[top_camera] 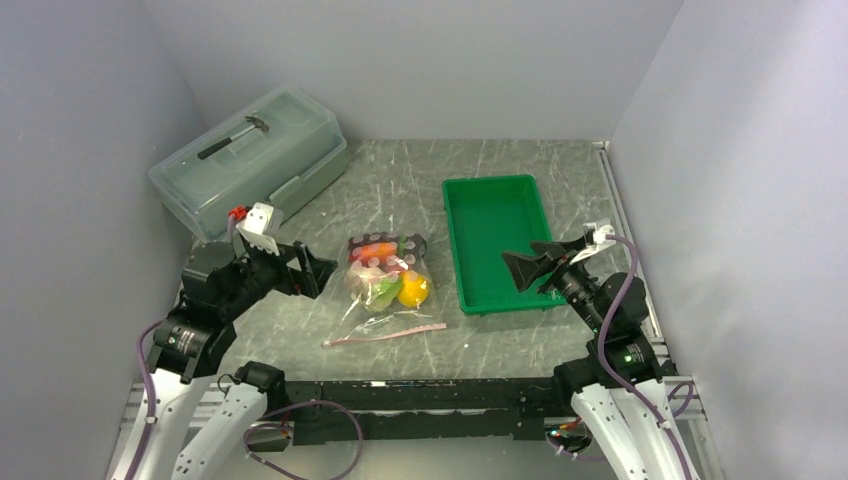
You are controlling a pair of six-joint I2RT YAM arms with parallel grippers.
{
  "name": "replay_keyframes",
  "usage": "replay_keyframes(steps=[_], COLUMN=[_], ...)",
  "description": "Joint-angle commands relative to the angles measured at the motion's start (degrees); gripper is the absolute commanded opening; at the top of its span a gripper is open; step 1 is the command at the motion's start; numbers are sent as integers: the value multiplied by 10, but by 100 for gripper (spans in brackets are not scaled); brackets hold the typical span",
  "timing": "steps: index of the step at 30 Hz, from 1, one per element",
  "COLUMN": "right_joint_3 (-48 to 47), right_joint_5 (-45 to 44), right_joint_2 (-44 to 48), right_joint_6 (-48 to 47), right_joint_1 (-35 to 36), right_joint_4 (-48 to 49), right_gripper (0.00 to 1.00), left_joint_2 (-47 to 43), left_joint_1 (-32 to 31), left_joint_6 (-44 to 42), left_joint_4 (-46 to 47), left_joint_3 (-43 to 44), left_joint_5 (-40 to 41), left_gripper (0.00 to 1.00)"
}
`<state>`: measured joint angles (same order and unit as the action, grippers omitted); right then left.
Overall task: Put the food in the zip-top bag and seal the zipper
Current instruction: Reset both arms
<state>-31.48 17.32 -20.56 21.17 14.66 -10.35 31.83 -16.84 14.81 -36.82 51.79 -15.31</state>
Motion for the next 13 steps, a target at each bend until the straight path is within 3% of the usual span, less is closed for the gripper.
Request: replay_keyframes(steps=[1, 10, 13], right_joint_3=[7, 7, 7], right_joint_5=[17, 22, 22], right_joint_2=[10, 3, 2], right_joint_6=[-10, -10, -10], right_joint_1=[0, 0, 0], right_joint_4=[41, 43, 44], right_gripper=[82, 82, 82], left_joint_2=[-9, -3, 1], left_joint_1=[1, 1, 1], left_joint_6=[-13, -22, -17], left_joint_4=[24, 23, 15], left_joint_3=[-5, -4, 0], left_joint_5=[-16, -26, 5], left_gripper=[100, 100, 100])
